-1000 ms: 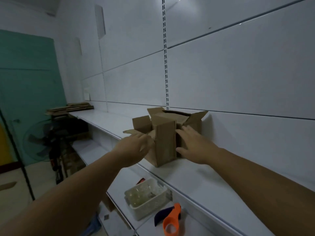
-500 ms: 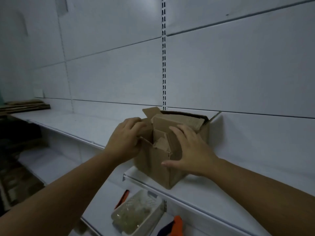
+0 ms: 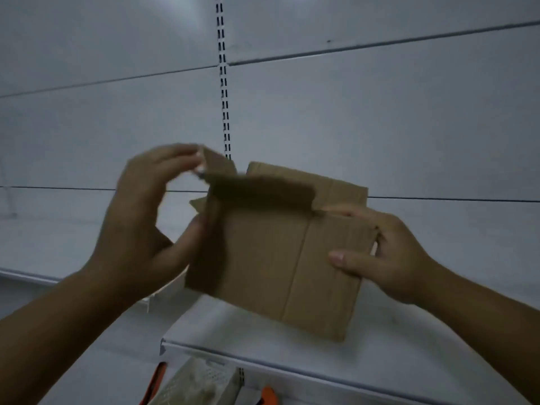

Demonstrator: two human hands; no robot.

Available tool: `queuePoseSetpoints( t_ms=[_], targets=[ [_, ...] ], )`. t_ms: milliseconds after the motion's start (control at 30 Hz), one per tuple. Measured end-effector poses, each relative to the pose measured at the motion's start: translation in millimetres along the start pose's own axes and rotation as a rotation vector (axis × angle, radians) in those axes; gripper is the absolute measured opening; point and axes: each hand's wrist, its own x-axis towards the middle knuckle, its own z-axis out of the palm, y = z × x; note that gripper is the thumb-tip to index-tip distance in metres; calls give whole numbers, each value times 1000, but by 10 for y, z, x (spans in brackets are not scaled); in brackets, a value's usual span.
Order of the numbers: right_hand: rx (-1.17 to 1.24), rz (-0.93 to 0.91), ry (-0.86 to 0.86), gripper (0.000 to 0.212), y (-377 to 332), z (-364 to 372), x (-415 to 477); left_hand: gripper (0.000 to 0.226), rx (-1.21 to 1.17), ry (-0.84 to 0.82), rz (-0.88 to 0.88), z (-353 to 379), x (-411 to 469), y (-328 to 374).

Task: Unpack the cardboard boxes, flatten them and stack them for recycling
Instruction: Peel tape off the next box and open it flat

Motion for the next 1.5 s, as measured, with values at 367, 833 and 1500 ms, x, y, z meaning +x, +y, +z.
queuePoseSetpoints(
  t_ms=[367,833,1500],
  targets=[
    [807,767,310,38,528,-1245,-450,50,-789,-215,-591,1493,750,761],
    [-262,596,222,66,824,-1835,-1240,29,-772,-647,-949,2577,793,848],
    [-591,79,-194,75,1152,-1514,-1323,34,-540,-353,-984,3115,421,1377]
  ],
)
